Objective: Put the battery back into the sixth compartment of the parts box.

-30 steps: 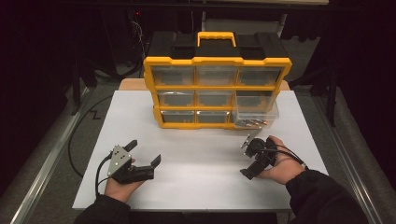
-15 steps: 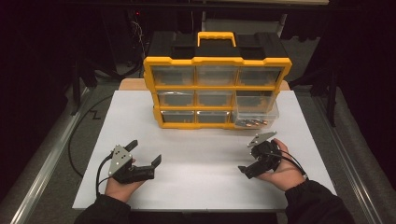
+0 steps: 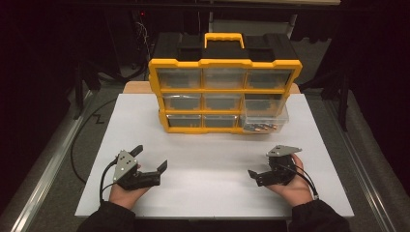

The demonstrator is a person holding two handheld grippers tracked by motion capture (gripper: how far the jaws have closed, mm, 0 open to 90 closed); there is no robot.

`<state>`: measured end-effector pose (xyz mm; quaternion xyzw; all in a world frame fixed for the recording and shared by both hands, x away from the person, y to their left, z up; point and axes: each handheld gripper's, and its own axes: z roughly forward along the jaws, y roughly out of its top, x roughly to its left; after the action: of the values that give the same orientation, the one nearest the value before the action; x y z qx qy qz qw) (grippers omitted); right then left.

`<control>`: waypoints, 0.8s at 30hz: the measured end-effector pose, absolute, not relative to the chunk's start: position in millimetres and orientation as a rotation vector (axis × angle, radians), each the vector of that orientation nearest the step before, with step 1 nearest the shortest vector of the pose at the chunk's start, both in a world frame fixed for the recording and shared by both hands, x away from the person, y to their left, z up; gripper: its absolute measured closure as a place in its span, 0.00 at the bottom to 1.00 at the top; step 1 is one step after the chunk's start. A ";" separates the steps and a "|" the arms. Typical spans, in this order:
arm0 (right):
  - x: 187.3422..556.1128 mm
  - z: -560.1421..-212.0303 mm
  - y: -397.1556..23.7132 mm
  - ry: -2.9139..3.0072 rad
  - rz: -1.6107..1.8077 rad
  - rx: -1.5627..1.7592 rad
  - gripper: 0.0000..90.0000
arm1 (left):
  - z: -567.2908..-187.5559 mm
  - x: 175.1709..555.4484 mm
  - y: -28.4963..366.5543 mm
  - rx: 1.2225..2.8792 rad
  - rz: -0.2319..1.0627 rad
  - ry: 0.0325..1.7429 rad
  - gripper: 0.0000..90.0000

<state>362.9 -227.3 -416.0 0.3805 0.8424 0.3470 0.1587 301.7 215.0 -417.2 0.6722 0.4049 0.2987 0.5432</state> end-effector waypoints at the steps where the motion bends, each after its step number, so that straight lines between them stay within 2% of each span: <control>1: 361.8 -418.3 -228.6 2.391 1.007 1.099 0.01 | -417.4 301.6 214.9 1.597 0.709 0.962 0.00; 24: 356.5 -424.1 -232.5 2.295 1.114 1.065 0.01 | -423.7 304.8 207.7 1.652 0.703 0.968 0.00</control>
<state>356.5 -232.5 -424.1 0.3783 0.8155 0.3960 0.1874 304.8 207.7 -423.7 0.6900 0.4043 0.2939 0.5236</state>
